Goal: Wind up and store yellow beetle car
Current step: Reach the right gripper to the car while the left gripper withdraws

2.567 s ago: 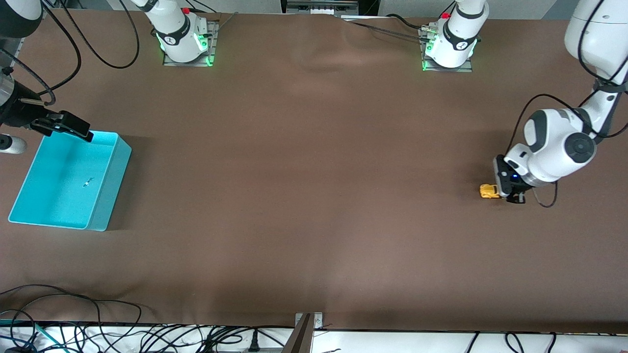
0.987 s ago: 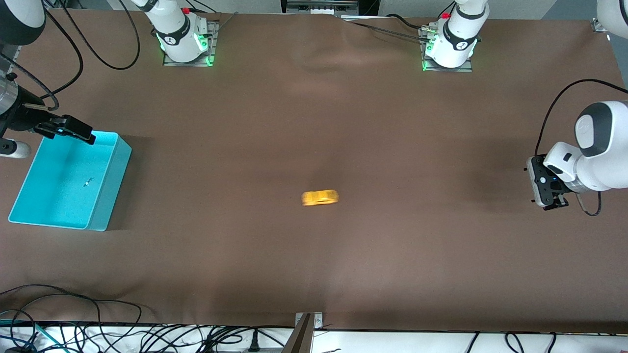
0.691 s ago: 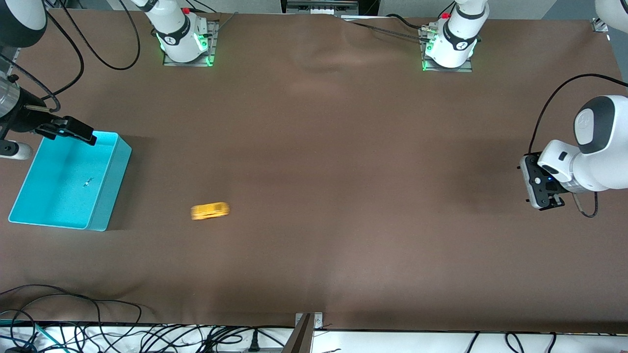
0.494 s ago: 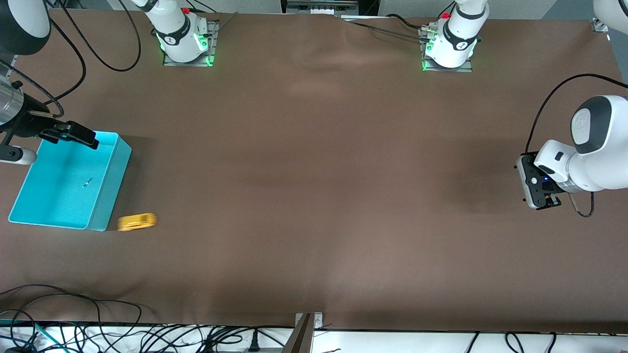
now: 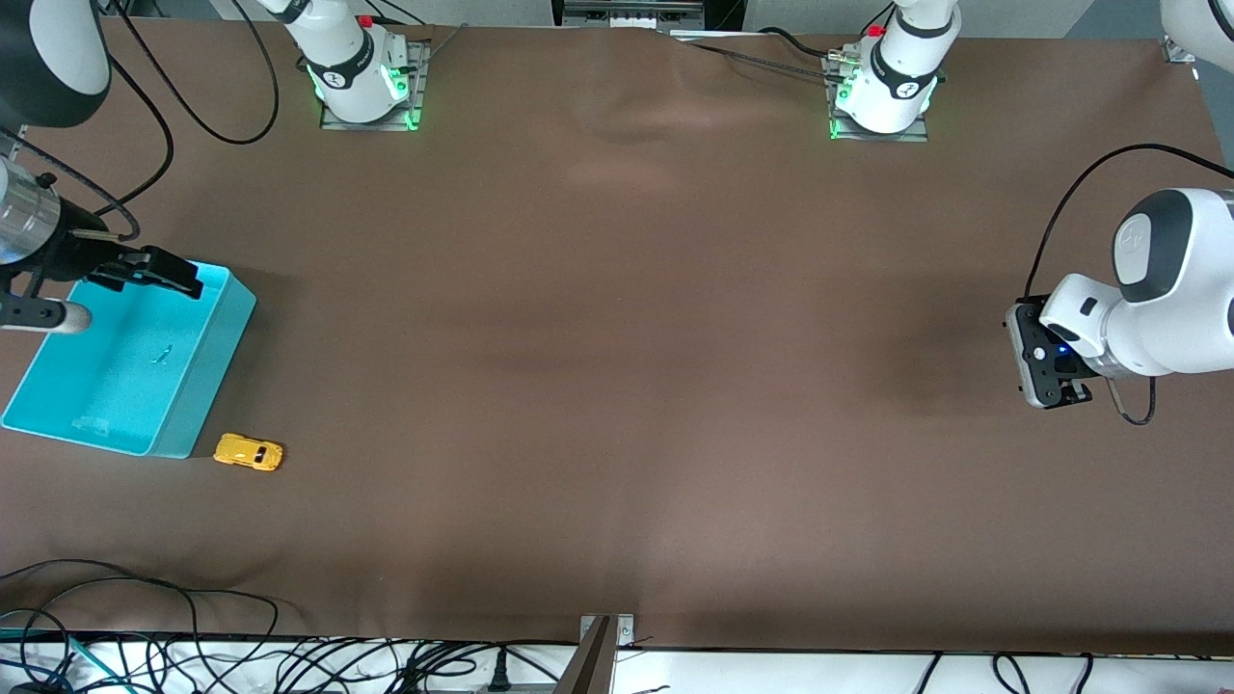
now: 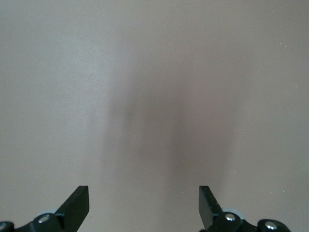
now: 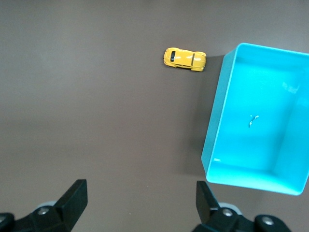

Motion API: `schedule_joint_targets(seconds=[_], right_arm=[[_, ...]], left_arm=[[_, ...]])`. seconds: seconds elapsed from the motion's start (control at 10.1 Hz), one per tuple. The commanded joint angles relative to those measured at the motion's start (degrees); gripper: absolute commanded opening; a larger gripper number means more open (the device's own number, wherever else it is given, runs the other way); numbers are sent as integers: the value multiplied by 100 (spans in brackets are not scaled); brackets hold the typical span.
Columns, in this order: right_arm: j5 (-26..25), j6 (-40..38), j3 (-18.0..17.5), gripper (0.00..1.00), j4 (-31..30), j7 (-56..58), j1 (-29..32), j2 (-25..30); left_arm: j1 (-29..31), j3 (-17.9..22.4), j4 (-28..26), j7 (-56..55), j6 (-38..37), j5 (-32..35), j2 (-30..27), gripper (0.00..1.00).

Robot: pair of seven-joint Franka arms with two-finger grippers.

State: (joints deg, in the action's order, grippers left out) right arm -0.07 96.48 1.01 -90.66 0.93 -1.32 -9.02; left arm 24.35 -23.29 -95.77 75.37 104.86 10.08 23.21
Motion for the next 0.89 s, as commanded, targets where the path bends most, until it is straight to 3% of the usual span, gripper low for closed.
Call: schedule_joint_targets(seconds=[0.0, 0.3, 0.59, 0.79], right_arm=[[7, 247, -22, 100, 171, 1116, -17, -424], [15, 730, -31, 100, 145, 2758, -44, -942], [68, 1388, -31, 100, 145, 4491, -35, -1592], [51, 1810, -39, 100, 154, 4994, -43, -1997]], left_arm=[[-18, 17, 111, -407, -168, -112, -193, 100], [-27, -9, 250, -1924, -588, -138, -650, 100], [-27, -228, 1110, -3733, -1684, -516, -651, 100], [-27, -335, 1525, -4466, -2039, -586, -790, 100]])
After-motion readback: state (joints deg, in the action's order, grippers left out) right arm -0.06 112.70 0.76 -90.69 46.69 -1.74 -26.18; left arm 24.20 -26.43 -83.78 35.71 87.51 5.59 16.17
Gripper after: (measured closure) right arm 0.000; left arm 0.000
